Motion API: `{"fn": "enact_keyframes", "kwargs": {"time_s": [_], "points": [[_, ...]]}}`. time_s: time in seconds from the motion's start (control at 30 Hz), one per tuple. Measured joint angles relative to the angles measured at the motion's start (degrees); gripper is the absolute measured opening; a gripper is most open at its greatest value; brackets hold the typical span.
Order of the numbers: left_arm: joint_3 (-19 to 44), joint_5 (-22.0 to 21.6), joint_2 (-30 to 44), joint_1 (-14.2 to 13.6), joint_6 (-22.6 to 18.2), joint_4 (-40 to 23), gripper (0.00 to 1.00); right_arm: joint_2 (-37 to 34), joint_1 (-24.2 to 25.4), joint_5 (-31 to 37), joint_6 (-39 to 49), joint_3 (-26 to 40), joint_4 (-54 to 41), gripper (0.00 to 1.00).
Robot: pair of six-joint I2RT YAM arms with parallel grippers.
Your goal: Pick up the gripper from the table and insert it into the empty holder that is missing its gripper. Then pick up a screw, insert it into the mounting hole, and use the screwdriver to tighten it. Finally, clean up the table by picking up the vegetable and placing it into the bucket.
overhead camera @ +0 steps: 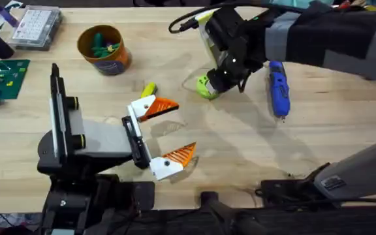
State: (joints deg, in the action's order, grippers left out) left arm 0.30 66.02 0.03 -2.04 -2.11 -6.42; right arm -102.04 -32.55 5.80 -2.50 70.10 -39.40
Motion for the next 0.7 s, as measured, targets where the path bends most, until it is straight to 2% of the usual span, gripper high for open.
{"fn": "enact_keyframes", "kwargs": {"time_s": [0.17, 0.7], "points": [[0.00, 0.02, 0.00, 0.00, 0.02, -0.02, 0.986, 0.02, 0.02, 0.44, 0.20, 0.09, 0.00, 0.014], [0.00, 0.02, 0.00, 0.00, 0.02, -0.02, 0.986, 0.02, 0.11, 0.44, 0.18, 0.54, -1.20, 0.007]]}}
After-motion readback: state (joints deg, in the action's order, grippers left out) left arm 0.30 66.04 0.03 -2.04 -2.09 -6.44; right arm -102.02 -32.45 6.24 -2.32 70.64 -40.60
